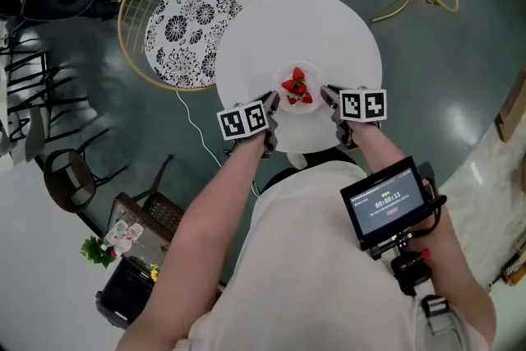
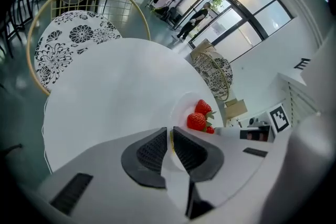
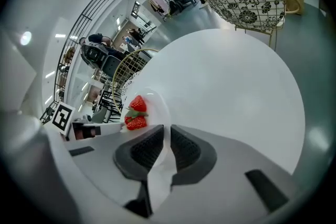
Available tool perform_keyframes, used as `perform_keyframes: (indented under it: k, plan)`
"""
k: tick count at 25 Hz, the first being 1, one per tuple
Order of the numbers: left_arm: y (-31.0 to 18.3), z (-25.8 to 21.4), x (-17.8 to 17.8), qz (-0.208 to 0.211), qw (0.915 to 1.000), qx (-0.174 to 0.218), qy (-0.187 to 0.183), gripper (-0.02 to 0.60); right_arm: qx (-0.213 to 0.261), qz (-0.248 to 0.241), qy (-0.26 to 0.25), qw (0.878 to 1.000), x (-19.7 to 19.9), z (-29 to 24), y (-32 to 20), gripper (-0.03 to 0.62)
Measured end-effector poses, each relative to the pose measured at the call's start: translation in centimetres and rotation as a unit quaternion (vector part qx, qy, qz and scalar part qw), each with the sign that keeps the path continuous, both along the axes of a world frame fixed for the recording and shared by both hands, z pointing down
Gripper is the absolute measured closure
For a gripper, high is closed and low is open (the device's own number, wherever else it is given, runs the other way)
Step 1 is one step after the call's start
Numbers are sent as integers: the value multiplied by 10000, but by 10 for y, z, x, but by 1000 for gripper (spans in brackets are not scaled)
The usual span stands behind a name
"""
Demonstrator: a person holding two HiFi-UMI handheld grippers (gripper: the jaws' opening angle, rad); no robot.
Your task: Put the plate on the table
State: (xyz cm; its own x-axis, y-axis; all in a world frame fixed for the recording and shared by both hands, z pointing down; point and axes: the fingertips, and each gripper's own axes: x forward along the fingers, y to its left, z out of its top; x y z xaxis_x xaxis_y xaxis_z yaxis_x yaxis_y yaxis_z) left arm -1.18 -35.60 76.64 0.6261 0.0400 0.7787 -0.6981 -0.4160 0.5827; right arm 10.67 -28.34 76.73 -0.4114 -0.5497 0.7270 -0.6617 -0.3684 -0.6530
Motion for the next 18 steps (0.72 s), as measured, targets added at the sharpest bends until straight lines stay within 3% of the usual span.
perform_keyframes:
  k: [9,18]
  plan:
    - [-11,4,24,413,9989,201,-65,545,-17,91,177,9998,16,6,-3,563]
    - [-20,3,26,493,9981,350,-77,545,100,-115,434,9989,15,5,-9,562]
